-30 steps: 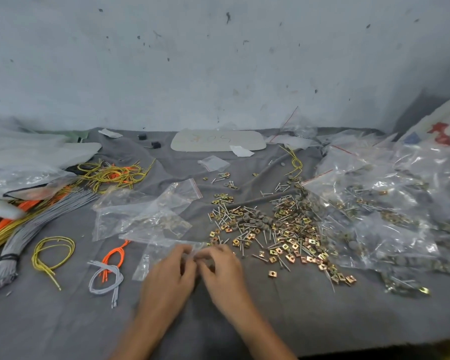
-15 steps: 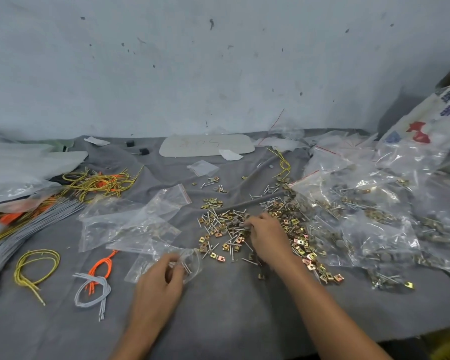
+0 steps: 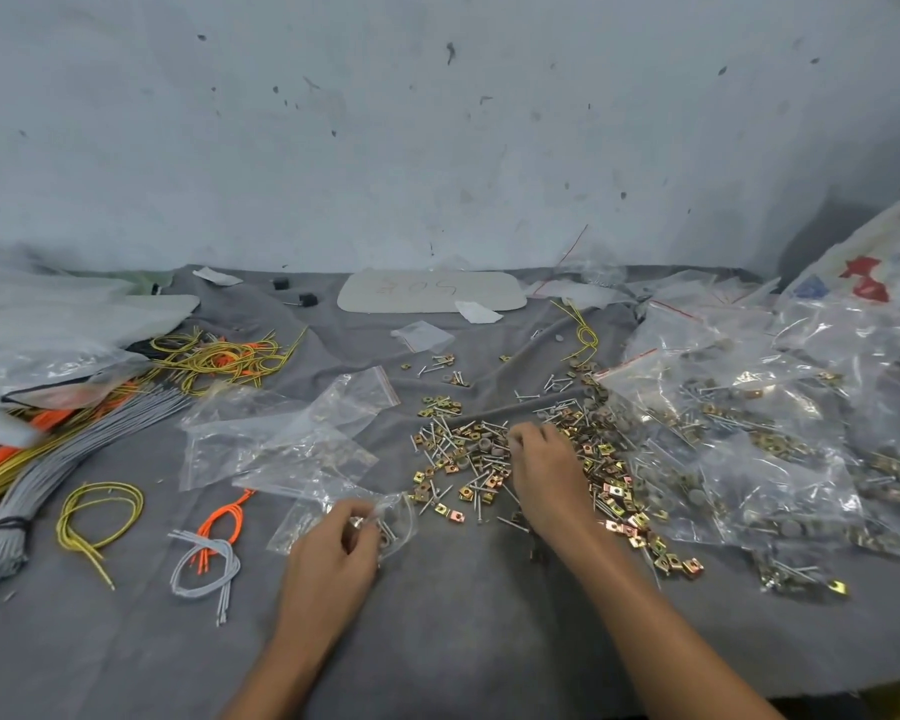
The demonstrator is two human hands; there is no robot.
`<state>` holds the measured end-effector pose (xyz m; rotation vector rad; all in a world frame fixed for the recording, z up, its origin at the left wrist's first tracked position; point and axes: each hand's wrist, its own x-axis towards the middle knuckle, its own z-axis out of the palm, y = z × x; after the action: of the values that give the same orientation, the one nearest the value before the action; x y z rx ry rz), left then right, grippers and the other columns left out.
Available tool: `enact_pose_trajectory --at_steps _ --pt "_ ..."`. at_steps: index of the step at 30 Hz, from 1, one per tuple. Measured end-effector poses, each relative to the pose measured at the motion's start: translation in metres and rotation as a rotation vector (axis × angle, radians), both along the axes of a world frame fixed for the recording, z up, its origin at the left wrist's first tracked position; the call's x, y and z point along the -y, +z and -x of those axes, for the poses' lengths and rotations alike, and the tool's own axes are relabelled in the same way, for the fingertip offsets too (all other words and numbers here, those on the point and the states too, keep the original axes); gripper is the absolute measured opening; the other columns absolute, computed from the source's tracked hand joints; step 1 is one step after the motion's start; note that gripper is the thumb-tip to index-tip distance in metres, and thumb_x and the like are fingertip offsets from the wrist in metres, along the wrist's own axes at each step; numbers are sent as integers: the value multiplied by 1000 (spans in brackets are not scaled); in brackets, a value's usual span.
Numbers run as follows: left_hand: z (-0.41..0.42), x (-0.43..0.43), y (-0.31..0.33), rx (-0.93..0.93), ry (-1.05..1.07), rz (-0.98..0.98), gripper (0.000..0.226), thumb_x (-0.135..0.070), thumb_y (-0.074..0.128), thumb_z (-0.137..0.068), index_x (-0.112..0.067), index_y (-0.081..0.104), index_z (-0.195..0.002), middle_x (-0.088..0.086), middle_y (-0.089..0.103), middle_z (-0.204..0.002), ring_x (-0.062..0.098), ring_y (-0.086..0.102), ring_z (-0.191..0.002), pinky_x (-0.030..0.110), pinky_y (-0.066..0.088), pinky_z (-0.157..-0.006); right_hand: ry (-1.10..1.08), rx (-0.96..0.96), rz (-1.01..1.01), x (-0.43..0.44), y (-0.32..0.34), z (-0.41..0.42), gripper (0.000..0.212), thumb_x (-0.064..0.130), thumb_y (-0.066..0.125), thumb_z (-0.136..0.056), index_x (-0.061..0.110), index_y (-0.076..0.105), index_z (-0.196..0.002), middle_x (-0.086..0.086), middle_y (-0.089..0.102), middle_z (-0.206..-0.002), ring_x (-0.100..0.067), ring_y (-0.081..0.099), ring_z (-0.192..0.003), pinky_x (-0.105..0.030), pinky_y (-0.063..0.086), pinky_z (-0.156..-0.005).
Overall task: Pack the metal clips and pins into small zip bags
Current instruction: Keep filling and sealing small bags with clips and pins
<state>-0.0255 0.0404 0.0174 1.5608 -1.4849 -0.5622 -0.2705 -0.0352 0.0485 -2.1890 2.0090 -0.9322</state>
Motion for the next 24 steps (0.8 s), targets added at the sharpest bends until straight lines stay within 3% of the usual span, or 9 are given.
enact_pose_trajectory --at_steps 6,11,15,24 --pt "-1 0 1 19 1 -13 15 -27 64 -93 -41 63 -95 -5 64 -61 12 62 -59 44 55 -66 288 567 -48 -43 0 -60 7 21 59 -98 26 64 -97 12 66 -88 -5 61 -85 -22 49 -77" --pt "1 -3 5 39 12 -21 20 -24 62 -93 -44 60 -94 -8 66 -66 7 61 -61 41 54 -67 298 792 -121 -60 -18 -101 14 21 65 -94 35 64 -94 18 70 -91 -3 66 -86 -25 54 -80" --pt "2 -5 7 -15 25 -45 9 -32 58 -85 -37 62 -92 -9 66 -68 9 61 -65 41 54 -70 233 808 -58 -66 -28 -108 8 24 66 -93 30 66 -98 21 69 -91 -3 66 -85 -24 54 -77" --pt "1 -9 9 -148 78 -8 24 -35 51 -78 -37 62 -99 -3 68 -70 14 62 -63 45 55 -66 289 549 -35 -71 -32 -109 8 24 66 -92 30 61 -93 17 68 -83 2 62 -76 -8 39 -67"
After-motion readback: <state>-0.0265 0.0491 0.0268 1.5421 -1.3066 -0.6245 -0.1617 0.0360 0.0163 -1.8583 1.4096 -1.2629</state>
